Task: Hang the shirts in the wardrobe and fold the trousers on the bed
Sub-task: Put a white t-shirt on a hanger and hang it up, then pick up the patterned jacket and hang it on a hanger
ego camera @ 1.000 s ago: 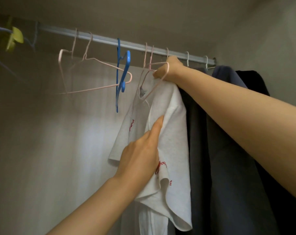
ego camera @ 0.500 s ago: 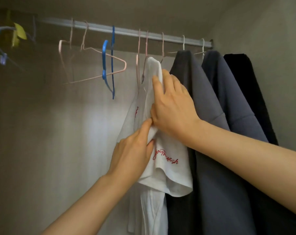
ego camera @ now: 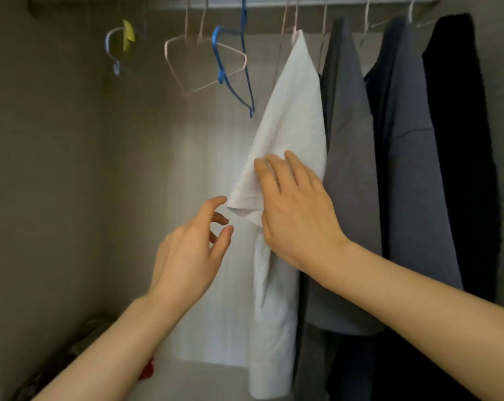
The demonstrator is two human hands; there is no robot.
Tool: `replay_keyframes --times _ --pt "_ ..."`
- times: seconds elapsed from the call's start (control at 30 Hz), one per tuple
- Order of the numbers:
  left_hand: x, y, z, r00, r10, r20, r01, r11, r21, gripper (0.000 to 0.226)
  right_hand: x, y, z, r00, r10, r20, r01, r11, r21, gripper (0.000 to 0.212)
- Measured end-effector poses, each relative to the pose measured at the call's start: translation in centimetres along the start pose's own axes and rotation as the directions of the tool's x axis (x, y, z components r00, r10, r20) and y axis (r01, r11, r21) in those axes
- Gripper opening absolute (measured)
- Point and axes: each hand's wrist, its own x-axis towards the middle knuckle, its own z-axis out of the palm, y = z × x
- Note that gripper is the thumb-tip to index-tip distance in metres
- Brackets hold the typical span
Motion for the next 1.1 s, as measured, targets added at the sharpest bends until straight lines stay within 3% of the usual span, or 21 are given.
replay_keyframes --times 0.3,0.57,0.7,0.87,1.0,1.1 --pt "-10.3 0.0 -10.0 0.992 -0.121 -0.040 0.127 0.969 0.210 0.033 -5.9 -8.6 -1.5 0.982 -0.150 -0.112 0.180 0.920 0.349 0.056" --pt "-22.5 -3.3 -19.5 0.918 -0.376 -0.123 0.393 0.832 0.392 0.038 -11.1 -22.9 -1.8 0.901 -0.340 -0.269 0.430 0.626 0.650 0.053" --pt "-29.3 -4.4 -24.4 0.839 -0.522 -0.155 0.531 0.723 0.441 0.044 -15.1 -31.0 -2.7 0.839 -0.482 -0.253 0.484 0.450 0.750 0.057" --pt "-38.0 -6.2 -29.9 0.720 -0.658 -0.222 0.674 0.586 0.449 0.028 -19.6 -40.4 -4.1 0.750 -0.604 -0.268 0.511 0.273 0.815 0.057" --pt "-46.3 -7.8 -34.0 0.566 -0.756 -0.331 0.789 0.379 0.484 0.024 -23.7 -48.7 -5.6 0.646 -0.710 -0.281 0.509 0.126 0.852 0.056" --pt "-52.5 -8.7 -36.6 0.412 -0.801 -0.434 0.881 0.230 0.413 0.020 -26.2 -54.3 -6.0 0.573 -0.784 -0.239 0.475 0.080 0.876 0.056"
